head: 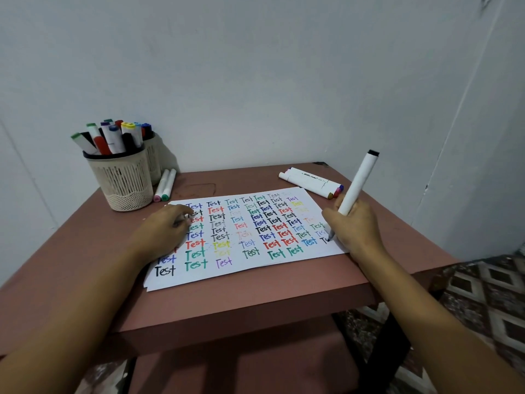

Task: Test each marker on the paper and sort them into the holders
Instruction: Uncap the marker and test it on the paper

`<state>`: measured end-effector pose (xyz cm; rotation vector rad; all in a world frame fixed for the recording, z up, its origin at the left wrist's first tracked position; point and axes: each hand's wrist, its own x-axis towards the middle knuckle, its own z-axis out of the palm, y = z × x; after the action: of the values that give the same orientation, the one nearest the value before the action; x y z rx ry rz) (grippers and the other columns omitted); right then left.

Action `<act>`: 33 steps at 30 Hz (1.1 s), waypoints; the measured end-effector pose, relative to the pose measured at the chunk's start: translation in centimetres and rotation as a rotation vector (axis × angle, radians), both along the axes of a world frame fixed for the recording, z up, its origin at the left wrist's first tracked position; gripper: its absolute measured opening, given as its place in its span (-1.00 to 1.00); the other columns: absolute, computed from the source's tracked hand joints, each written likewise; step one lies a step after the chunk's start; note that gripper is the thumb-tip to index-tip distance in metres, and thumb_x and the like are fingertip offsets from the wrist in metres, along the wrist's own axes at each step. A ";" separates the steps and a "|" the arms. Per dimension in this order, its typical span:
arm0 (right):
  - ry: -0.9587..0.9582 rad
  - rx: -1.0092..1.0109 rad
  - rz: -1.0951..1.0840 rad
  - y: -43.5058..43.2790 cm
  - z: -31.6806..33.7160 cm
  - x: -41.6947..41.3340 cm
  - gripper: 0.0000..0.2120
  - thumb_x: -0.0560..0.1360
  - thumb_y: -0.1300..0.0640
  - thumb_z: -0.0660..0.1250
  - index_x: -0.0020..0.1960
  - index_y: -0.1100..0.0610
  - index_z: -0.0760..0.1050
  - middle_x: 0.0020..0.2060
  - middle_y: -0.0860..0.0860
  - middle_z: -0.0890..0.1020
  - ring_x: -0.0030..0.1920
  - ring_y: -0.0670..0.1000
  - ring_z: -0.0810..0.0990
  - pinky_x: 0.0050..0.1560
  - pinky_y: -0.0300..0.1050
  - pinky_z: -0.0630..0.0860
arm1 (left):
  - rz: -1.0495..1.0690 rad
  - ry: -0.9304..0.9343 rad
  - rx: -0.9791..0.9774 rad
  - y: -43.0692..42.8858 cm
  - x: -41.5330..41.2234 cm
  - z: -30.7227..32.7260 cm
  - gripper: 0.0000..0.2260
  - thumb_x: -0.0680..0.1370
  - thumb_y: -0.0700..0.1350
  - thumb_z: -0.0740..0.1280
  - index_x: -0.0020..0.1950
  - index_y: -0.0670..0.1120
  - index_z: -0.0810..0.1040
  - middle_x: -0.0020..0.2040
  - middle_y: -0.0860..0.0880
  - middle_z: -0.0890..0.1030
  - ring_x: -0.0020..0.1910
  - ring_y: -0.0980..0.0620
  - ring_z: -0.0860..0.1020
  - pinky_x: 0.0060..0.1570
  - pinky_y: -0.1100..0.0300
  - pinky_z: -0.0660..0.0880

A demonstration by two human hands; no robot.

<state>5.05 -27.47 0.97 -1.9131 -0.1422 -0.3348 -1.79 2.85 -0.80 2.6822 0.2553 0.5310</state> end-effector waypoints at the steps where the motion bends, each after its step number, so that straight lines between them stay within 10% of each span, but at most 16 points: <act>1: 0.000 0.004 -0.017 0.0 -0.1 0.1 -0.75 0.42 0.28 0.33 -0.33 0.09 0.32 -0.45 -0.01 0.43 -0.46 -0.04 0.49 -0.30 -0.13 0.47 | -0.001 -0.002 0.000 0.0 0.0 0.0 -0.76 0.58 -0.15 0.22 0.24 -0.12 0.50 0.07 -0.12 0.57 -0.07 0.05 0.42 -0.11 0.20 0.27; 33: 0.030 0.022 -0.057 -0.3 -0.3 0.8 -0.77 0.46 0.21 0.28 -0.32 0.07 0.31 -0.39 0.00 0.43 -0.39 0.00 0.42 -0.29 -0.13 0.39 | -0.005 -0.001 0.005 -0.1 0.0 0.1 -0.75 0.58 -0.17 0.22 0.25 -0.13 0.50 0.07 -0.14 0.56 -0.06 0.04 0.41 -0.08 0.18 0.30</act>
<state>5.80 -27.72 0.63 -1.9019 -0.0646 -0.3446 -1.78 2.72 -0.71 2.6868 0.2468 0.5324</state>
